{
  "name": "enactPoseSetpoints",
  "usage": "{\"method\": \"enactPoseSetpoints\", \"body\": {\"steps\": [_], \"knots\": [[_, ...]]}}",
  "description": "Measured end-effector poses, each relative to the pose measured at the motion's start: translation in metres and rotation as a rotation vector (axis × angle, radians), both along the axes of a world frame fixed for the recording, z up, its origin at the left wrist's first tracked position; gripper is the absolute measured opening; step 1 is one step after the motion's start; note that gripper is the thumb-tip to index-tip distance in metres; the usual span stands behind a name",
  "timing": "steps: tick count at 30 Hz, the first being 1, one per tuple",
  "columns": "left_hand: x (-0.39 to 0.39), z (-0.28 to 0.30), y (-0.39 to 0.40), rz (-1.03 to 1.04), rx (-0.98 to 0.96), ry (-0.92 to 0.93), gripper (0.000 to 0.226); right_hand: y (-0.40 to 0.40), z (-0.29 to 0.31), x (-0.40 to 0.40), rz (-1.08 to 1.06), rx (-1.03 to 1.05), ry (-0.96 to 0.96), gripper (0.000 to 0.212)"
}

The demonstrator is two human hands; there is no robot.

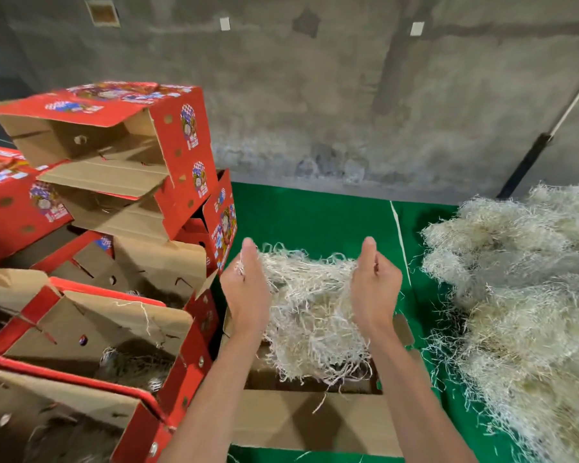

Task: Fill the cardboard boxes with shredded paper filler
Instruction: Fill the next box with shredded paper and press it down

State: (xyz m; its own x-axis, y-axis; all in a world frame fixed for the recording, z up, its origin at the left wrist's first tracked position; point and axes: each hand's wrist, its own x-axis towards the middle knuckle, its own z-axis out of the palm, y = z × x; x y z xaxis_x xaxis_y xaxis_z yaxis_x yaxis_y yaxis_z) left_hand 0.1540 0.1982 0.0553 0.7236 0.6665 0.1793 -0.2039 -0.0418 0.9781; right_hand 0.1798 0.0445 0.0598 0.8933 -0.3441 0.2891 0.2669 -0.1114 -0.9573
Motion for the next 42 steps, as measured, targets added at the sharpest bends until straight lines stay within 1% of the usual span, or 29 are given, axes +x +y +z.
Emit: {"method": "enactPoseSetpoints", "body": {"steps": [2, 4, 6, 8, 9, 11, 13, 14, 15, 16, 17, 19, 21, 22, 23, 25, 26, 28, 29, 30, 32, 33, 35, 36, 37, 38, 39, 40, 42], "knots": [[0.005, -0.002, -0.003, -0.073, 0.045, -0.029, 0.05, 0.005, 0.0, 0.0, 0.022, 0.046, 0.026, 0.053], [0.002, -0.003, -0.018, -0.158, 0.138, 0.037, 0.055, 0.02, 0.002, -0.002, 0.059, 0.035, 0.066, 0.053], [0.002, -0.003, -0.01, -0.099, 0.141, 0.072, 0.059, 0.014, 0.004, -0.001, 0.043, 0.058, 0.075, 0.054], [0.004, -0.005, 0.017, 0.007, 0.075, 0.038, 0.06, -0.005, 0.006, 0.004, -0.001, 0.085, 0.072, 0.054], [0.003, -0.005, 0.025, 0.009, 0.09, 0.024, 0.059, -0.012, 0.007, 0.006, -0.011, 0.096, 0.081, 0.054], [0.0, -0.003, 0.019, -0.124, 0.095, 0.066, 0.061, -0.01, 0.01, 0.006, 0.012, 0.147, 0.112, 0.054], [-0.003, 0.0, 0.001, -0.299, 0.015, 0.219, 0.052, 0.003, 0.016, 0.003, 0.085, 0.187, 0.147, 0.056], [-0.005, 0.0, -0.004, -0.365, -0.043, 0.304, 0.069, 0.007, 0.021, 0.001, 0.117, 0.195, 0.172, 0.056], [-0.006, -0.002, -0.005, -0.406, -0.126, 0.362, 0.098, 0.009, 0.026, 0.002, 0.132, 0.2, 0.199, 0.057], [-0.007, -0.006, -0.004, -0.434, -0.215, 0.385, 0.12, 0.009, 0.033, 0.002, 0.136, 0.207, 0.235, 0.057], [-0.01, -0.011, -0.003, -0.455, -0.255, 0.393, 0.131, 0.009, 0.04, 0.004, 0.139, 0.214, 0.282, 0.057], [-0.026, -0.019, -0.005, -0.525, -0.185, 0.409, 0.144, 0.007, 0.051, 0.011, 0.143, 0.245, 0.403, 0.059], [-0.037, -0.031, -0.009, -0.645, -0.061, 0.465, 0.16, 0.005, 0.061, 0.019, 0.177, 0.323, 0.516, 0.078], [-0.04, -0.035, -0.013, -0.671, -0.034, 0.489, 0.159, 0.005, 0.065, 0.022, 0.213, 0.376, 0.562, 0.082], [-0.038, -0.041, -0.016, -0.673, -0.037, 0.497, 0.144, 0.005, 0.065, 0.025, 0.266, 0.442, 0.585, 0.079], [-0.034, -0.041, -0.02, -0.583, -0.046, 0.489, 0.097, 0.005, 0.064, 0.022, 0.383, 0.549, 0.522, 0.058], [-0.031, -0.041, -0.018, -0.495, -0.053, 0.48, 0.078, 0.003, 0.058, 0.022, 0.374, 0.537, 0.449, 0.051], [-0.024, -0.039, -0.009, -0.347, -0.028, 0.473, 0.058, -0.005, 0.042, 0.022, 0.258, 0.271, 0.282, 0.051], [-0.023, -0.037, -0.005, -0.317, -0.027, 0.449, 0.053, -0.01, 0.033, 0.018, 0.222, 0.135, 0.231, 0.054], [-0.021, -0.035, 0.0, -0.312, -0.031, 0.418, 0.053, -0.013, 0.025, 0.014, 0.237, 0.039, 0.243, 0.059], [-0.017, -0.032, 0.002, -0.402, -0.071, 0.388, 0.063, -0.008, 0.009, 0.002, 0.344, -0.086, 0.321, 0.073], [-0.014, -0.03, -0.002, -0.442, -0.119, 0.371, 0.066, 0.0, 0.003, -0.005, 0.378, -0.133, 0.338, 0.076], [-0.012, -0.021, -0.019, -0.466, -0.282, 0.358, 0.06, 0.019, -0.004, -0.013, 0.367, -0.172, 0.294, 0.077], [-0.011, -0.016, -0.027, -0.466, -0.329, 0.346, 0.061, 0.028, -0.008, -0.015, 0.338, -0.162, 0.249, 0.074], [-0.01, -0.015, -0.034, -0.459, -0.372, 0.323, 0.063, 0.034, -0.011, -0.015, 0.298, -0.158, 0.192, 0.064], [-0.01, -0.016, -0.041, -0.428, -0.412, 0.283, 0.059, 0.039, -0.012, -0.017, 0.246, -0.171, 0.136, 0.055], [-0.012, -0.015, -0.046, -0.392, -0.441, 0.248, 0.05, 0.041, -0.013, -0.019, 0.197, -0.18, 0.093, 0.053], [-0.013, -0.013, -0.05, -0.333, -0.437, 0.239, 0.056, 0.041, -0.016, -0.019, 0.172, -0.178, 0.066, 0.058], [-0.012, -0.02, -0.05, -0.244, -0.373, 0.274, 0.096, 0.043, -0.019, -0.024, 0.229, -0.144, 0.046, 0.065]]}}
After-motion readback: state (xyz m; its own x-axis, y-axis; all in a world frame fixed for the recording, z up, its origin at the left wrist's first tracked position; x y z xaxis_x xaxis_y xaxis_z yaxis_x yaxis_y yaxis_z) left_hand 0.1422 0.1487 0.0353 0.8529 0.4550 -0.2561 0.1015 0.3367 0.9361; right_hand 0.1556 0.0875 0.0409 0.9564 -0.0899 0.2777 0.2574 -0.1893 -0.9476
